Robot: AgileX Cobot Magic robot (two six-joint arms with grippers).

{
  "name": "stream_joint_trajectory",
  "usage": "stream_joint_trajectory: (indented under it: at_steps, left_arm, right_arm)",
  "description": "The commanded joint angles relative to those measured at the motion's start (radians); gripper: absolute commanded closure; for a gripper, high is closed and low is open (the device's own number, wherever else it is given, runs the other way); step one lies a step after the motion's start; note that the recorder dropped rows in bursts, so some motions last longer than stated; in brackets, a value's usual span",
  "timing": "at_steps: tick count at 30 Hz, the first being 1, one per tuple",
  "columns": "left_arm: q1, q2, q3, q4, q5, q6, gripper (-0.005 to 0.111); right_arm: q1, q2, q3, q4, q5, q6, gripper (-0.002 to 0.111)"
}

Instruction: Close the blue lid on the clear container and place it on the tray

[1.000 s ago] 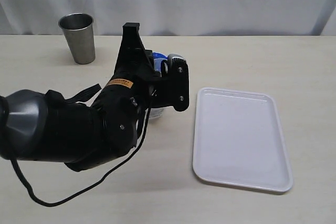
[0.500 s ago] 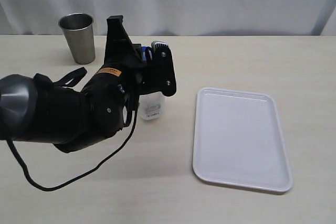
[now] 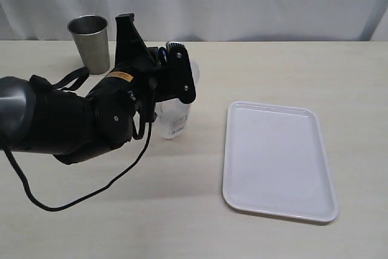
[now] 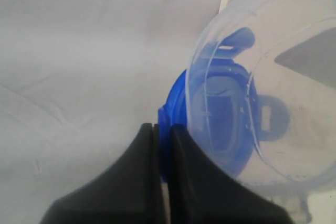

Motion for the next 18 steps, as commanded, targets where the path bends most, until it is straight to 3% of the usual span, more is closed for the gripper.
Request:
stream_joint_trajectory:
  at_steps: [1, 7, 18]
  left_arm:
    - [0.011, -0.007, 0.004, 0.030, -0.005, -0.040, 0.107]
    - [0.070, -0.007, -0.024, -0.006, 0.052, -0.061, 0.107]
    - [0.071, -0.007, -0.024, 0.028, 0.021, -0.061, 0.107]
  right_arm:
    - [-0.006, -0.004, 0.002, -0.008, 0.001, -0.005, 0.104]
    - [-0.006, -0.004, 0.002, -0.008, 0.001, -0.005, 0.104]
    - [-0.006, -0.004, 0.002, -0.008, 0.001, -0.005, 0.104]
